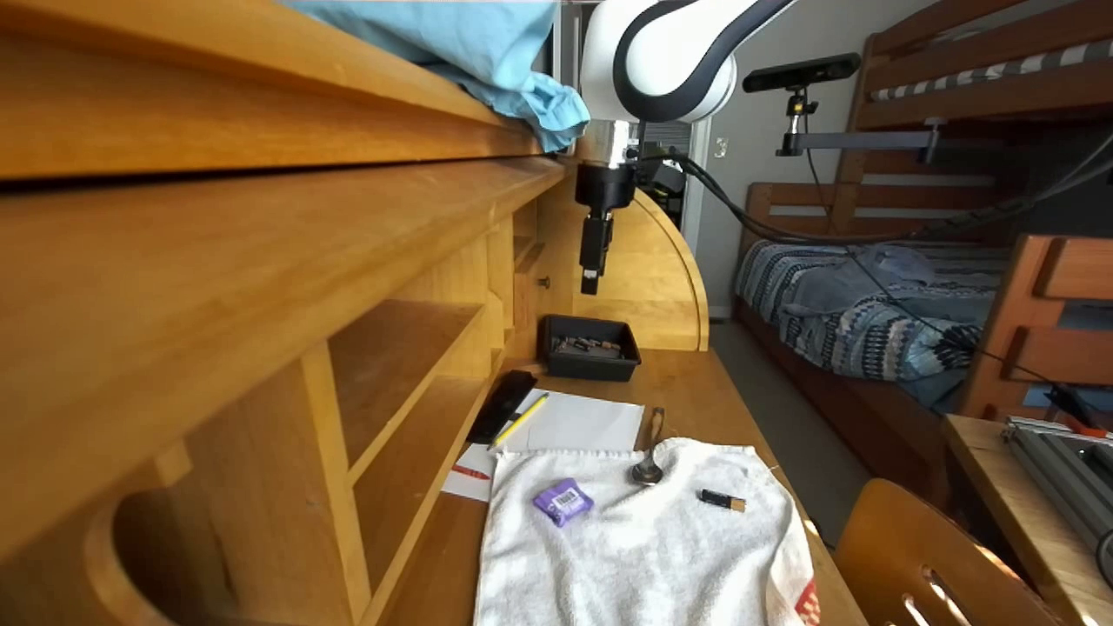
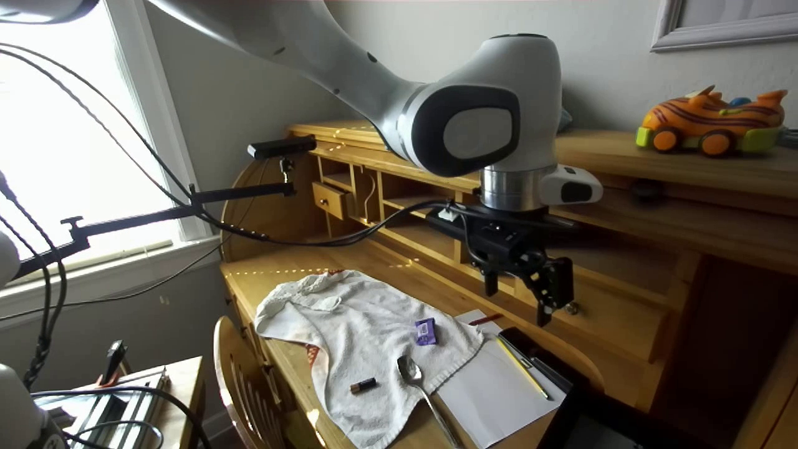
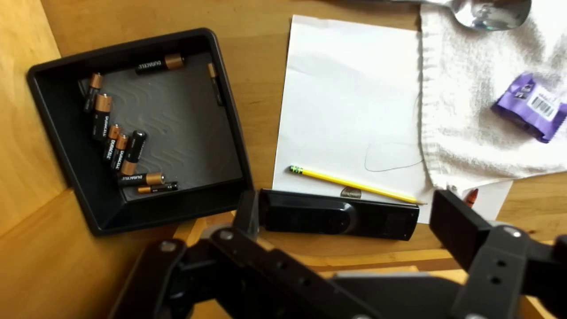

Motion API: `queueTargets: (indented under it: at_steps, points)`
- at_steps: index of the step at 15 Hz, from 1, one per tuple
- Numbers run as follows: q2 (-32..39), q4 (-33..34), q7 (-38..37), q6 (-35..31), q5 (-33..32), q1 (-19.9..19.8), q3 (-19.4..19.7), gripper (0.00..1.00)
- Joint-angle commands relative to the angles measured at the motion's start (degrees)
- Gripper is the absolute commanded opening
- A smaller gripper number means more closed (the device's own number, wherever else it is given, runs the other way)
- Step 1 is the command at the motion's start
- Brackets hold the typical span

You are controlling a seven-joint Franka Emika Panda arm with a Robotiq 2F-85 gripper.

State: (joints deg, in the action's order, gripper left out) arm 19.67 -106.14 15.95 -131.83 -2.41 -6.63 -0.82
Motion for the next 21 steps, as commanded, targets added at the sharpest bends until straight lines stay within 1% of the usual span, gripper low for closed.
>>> queueTargets:
  at_steps: [1, 4, 7, 11, 17, 20, 21]
  points:
    - [-3.1, -1.5, -8.6, 4.6, -3.9, 4.0, 1.8, 1.0]
    - [-4.6, -2.0, -12.2, 7.4, -2.7, 5.4, 1.2, 1.0]
    - [-6.3, -3.1, -13.8, 8.0, -3.1, 6.8, 0.7, 1.0]
    - [-7.9, -4.1, -13.4, 8.3, -3.4, 8.4, 0.0, 1.0]
    - [-8.1, -3.9, -16.0, 11.0, -3.3, 10.1, -0.6, 1.0]
    - [-8.3, -4.2, -17.5, 10.7, -4.6, 10.6, -0.4, 1.0]
    - [-6.5, -2.0, -15.0, 10.7, -2.4, 9.9, -0.7, 1.0]
